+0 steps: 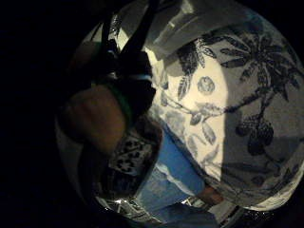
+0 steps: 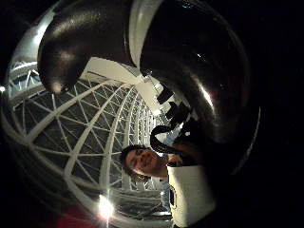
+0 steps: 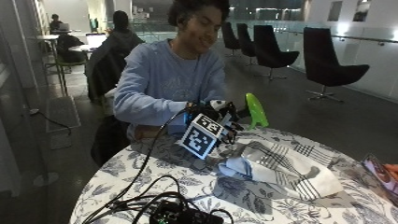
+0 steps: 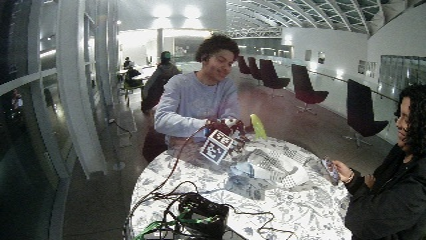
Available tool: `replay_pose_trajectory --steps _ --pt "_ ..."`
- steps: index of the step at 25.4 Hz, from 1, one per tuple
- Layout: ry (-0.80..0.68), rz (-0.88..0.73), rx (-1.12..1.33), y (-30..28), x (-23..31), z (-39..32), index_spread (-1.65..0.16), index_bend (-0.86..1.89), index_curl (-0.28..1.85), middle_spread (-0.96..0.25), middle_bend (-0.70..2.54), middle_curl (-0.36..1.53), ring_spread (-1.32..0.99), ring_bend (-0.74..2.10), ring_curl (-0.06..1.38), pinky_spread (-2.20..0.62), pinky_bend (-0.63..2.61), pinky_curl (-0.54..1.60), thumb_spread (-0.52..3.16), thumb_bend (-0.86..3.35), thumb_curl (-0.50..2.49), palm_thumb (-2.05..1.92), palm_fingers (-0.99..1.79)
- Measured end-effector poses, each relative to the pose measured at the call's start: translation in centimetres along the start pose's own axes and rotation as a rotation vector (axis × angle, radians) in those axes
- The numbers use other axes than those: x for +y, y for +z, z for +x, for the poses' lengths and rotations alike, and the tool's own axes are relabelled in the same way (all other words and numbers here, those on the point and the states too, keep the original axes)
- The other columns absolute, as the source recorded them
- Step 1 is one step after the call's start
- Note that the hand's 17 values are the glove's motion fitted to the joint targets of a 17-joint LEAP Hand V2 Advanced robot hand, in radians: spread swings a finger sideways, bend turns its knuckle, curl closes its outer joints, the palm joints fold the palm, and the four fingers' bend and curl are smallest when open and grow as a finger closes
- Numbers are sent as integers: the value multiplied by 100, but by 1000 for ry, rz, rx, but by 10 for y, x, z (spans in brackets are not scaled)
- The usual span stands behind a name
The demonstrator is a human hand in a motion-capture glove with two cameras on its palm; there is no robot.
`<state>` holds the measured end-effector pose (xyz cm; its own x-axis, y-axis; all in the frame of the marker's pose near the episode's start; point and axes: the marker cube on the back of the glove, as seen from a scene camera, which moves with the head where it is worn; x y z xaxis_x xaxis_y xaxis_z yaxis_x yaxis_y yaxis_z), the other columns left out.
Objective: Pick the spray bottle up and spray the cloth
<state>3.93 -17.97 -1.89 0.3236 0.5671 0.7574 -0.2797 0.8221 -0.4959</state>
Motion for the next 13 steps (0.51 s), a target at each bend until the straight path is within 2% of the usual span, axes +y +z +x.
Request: replay_pose_trajectory --steps 8,10,13 --pt "-20 5 6 7 -5 -1 -24 8 19 -2 38 44 9 52 38 34 30 37 101 -2 66 78 81" --pt "-99 34 37 14 -6 -6 -23 8 19 -1 39 44 9 52 38 34 30 37 102 -2 66 78 81" --pt "-310 76 111 32 -10 -20 -23 9 19 -1 39 44 9 52 39 34 30 37 103 -1 66 78 81"
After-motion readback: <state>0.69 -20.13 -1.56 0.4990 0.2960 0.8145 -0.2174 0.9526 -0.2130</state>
